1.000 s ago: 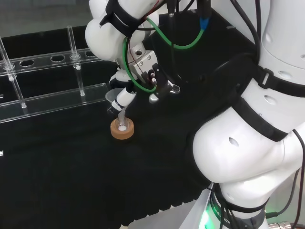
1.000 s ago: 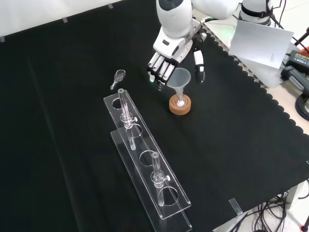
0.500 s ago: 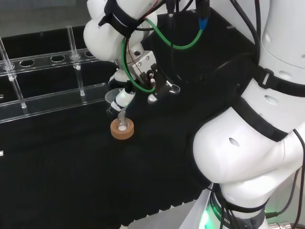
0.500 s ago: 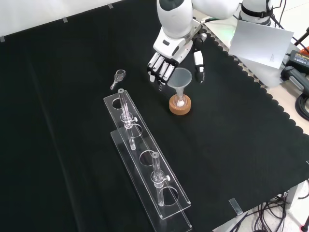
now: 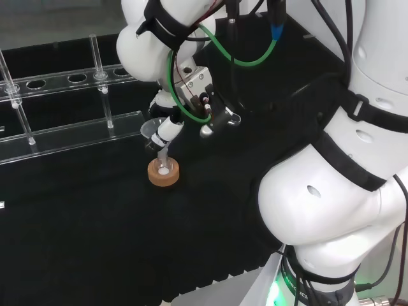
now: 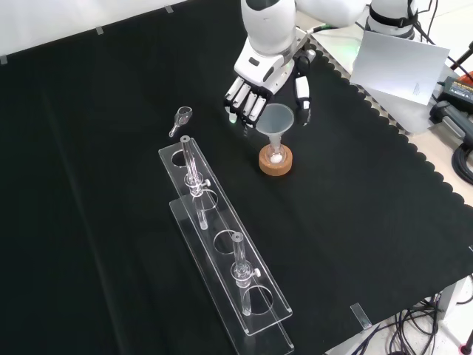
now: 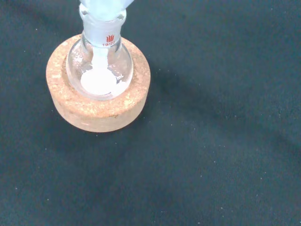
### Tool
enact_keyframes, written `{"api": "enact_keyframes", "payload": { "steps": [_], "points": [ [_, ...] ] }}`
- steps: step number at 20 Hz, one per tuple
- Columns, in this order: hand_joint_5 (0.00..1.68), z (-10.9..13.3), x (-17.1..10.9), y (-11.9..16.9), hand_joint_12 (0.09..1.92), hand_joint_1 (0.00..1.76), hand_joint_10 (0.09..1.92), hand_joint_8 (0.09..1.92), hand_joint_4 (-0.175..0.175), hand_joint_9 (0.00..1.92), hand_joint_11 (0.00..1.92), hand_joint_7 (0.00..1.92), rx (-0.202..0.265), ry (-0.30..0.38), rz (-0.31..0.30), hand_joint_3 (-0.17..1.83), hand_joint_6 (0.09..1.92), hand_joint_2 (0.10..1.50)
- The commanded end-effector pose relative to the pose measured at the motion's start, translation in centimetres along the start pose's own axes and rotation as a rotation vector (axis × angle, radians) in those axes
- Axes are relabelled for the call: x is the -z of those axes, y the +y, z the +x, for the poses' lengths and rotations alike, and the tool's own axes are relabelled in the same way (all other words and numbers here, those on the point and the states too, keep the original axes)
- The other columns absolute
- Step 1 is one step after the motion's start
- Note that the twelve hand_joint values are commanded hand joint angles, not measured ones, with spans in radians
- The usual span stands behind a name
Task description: Remove the funnel from the round-bottom flask.
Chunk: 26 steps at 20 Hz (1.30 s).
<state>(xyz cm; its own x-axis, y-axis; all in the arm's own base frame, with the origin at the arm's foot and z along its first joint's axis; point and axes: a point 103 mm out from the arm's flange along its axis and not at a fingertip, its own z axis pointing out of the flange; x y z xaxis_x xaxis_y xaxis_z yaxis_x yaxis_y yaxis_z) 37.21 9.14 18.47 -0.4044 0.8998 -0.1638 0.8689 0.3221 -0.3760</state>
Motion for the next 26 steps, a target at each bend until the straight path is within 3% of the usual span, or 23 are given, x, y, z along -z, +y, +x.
{"api": "enact_keyframes", "payload": {
  "steps": [1,10,26],
  "points": [
    [0.55,0.2,0.0,0.1,1.35,0.4,0.88,0.58,-0.034,0.18,0.0,0.67,0.004,-0.001,0.0,0.02,0.09,0.75],
    [0.58,0.6,0.2,0.6,1.36,0.42,0.85,0.58,-0.039,0.24,0.0,0.74,-0.003,-0.009,-0.002,0.02,0.09,0.75],
    [0.7,-0.9,0.5,0.7,1.4,0.45,0.73,0.59,-0.036,0.43,0.0,0.91,-0.012,0.017,-0.031,0.02,0.09,0.76]
  ]
}}
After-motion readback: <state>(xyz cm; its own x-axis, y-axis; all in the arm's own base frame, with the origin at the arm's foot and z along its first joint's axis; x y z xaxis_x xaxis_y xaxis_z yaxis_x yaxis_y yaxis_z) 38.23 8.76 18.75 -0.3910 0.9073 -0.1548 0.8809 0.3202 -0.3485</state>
